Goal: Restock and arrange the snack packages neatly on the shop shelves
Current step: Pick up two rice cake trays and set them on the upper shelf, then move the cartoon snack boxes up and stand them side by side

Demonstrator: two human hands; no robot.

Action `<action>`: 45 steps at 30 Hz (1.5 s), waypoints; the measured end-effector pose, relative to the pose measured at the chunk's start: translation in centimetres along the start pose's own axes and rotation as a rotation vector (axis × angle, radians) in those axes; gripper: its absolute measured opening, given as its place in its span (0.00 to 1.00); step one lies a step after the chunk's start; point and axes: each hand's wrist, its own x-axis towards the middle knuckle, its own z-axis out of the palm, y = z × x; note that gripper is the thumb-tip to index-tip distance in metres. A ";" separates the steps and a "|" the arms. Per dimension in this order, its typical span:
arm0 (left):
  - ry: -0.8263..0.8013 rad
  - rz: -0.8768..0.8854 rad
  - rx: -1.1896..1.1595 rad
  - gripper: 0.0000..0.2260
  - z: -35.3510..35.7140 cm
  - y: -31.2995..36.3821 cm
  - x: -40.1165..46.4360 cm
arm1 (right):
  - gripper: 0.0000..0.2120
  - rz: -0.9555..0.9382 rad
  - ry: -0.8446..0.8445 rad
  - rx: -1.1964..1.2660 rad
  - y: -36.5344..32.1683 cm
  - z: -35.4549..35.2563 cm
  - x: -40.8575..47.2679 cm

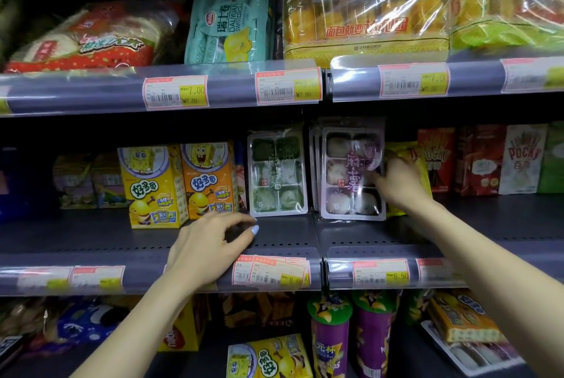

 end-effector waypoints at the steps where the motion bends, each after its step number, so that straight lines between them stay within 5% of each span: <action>1: 0.002 -0.001 0.000 0.17 0.0 0.0 0.0 | 0.18 0.011 -0.007 0.004 0.0 0.0 0.0; 7: 0.036 0.012 -0.001 0.13 -0.1 0.2 -0.2 | 0.23 0.046 -0.008 0.047 0.4 0.1 -0.9; 13: 0.237 0.118 -0.093 0.19 0.3 0.1 -1.0 | 0.25 -0.015 0.072 -0.021 -0.8 -1.5 -4.9; 21: 0.424 0.343 -0.138 0.17 3.0 -0.6 -7.9 | 0.15 -0.317 0.179 -0.023 -2.2 -1.4 -12.2; 25: 0.341 0.355 -0.178 0.15 4.9 -2.2 -12.2 | 0.11 -0.484 0.235 -0.010 -3.4 0.0 -16.0; 33: -0.257 -0.159 -0.262 0.22 8.5 -6.6 -16.3 | 0.07 -0.691 0.103 -0.015 -2.8 4.9 -21.3; 37: -0.423 -0.473 -0.402 0.33 11.3 -6.8 -16.0 | 0.07 -0.694 0.011 -0.059 -1.2 6.1 -23.4; 45: -0.572 -0.772 -0.480 0.43 15.4 -5.5 -13.5 | 0.07 -0.255 -0.190 -0.124 5.7 6.1 -26.4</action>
